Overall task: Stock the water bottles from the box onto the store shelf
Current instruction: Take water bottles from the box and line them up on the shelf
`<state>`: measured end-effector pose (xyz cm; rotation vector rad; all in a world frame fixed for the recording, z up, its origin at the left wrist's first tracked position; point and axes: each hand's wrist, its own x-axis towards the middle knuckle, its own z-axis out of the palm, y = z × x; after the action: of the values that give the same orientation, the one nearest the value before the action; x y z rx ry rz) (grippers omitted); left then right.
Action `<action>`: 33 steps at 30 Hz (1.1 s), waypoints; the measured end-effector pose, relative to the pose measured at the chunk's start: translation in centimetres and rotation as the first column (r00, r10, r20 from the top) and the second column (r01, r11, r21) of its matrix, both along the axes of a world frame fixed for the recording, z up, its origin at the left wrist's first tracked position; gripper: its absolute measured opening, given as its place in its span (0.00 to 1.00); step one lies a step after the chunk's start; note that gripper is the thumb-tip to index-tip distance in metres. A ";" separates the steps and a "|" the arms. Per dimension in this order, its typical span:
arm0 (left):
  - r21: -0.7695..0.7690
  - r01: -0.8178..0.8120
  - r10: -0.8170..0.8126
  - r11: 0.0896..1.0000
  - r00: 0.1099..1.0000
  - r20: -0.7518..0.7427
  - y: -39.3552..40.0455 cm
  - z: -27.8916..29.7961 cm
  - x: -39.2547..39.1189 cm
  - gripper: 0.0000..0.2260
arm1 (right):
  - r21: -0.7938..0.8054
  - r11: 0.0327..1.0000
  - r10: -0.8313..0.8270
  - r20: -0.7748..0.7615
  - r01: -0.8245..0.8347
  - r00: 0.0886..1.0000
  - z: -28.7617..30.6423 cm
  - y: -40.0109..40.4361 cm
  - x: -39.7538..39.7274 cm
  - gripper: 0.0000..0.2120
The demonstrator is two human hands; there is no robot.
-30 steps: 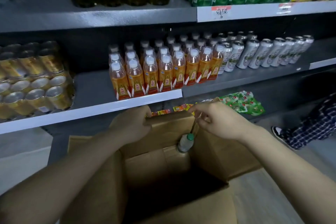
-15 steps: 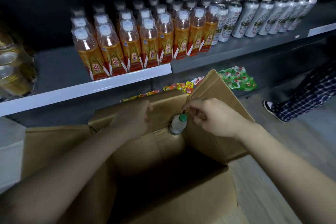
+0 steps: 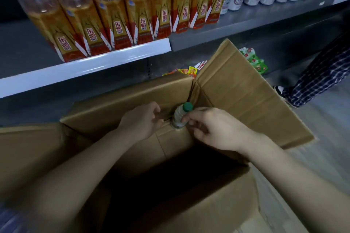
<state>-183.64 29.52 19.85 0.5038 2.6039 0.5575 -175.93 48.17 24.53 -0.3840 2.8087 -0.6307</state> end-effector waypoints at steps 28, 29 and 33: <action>0.222 -0.074 0.090 0.972 0.994 -0.065 6.2 -12.7 -1.6 0.24 | -0.032 0.998 -0.043 0.093 0.046 0.995 -8.0 1.7 1.4 0.17; 0.232 -0.075 0.092 0.970 0.994 -0.063 6.4 -13.0 -1.6 0.25 | -0.031 0.999 -0.041 0.096 0.044 0.995 -8.1 1.7 1.5 0.16; 0.273 -0.109 0.129 0.956 0.990 -0.057 7.2 -13.8 -2.1 0.28 | -0.027 0.999 -0.032 0.107 0.035 0.994 -8.7 1.7 1.7 0.16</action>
<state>-185.73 36.70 6.01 0.4608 2.6551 0.9602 -174.21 49.86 15.87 -0.2998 2.7127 -0.6789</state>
